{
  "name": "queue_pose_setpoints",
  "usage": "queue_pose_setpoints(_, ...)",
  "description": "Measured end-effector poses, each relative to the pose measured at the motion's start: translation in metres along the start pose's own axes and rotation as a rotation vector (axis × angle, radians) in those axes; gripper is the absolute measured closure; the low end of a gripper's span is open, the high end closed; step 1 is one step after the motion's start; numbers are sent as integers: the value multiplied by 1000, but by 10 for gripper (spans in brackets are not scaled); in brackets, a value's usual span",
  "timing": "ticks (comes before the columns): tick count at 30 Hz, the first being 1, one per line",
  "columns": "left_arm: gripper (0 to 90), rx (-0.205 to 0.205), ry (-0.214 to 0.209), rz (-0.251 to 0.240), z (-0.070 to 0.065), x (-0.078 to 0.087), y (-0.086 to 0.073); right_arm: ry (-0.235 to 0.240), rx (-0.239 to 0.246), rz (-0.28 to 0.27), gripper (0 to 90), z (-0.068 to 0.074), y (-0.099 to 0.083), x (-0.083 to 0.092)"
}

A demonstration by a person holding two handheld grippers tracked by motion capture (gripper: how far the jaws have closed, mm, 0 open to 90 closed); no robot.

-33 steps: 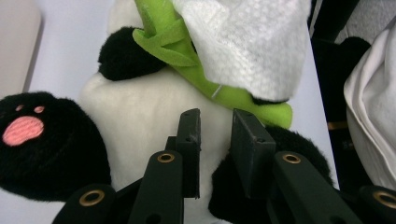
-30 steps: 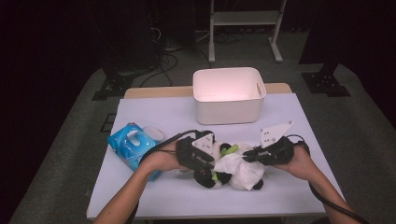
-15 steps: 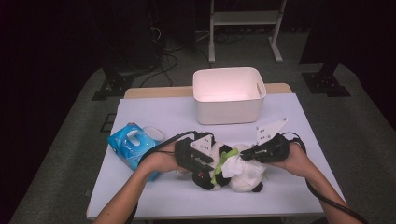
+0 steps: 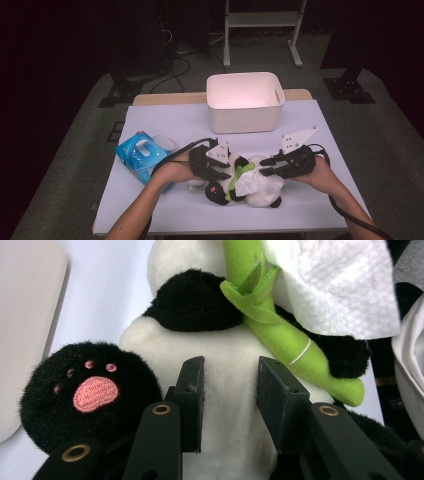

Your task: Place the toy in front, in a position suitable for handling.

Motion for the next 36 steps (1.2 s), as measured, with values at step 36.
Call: queue_pose_setpoints(36,632,38,0,0,-2,-11,5,-60,88,85,723,-2,0,-13)
Point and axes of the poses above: each handheld gripper's, and its own axes: x roughly backward along the jaws, y roughly out of its top, z roughly to its left, the point moved 8 cm from there along -x, roughly forward along the jaws, and after that the axes turned 4 degrees about -y, right-handed, at the moved point
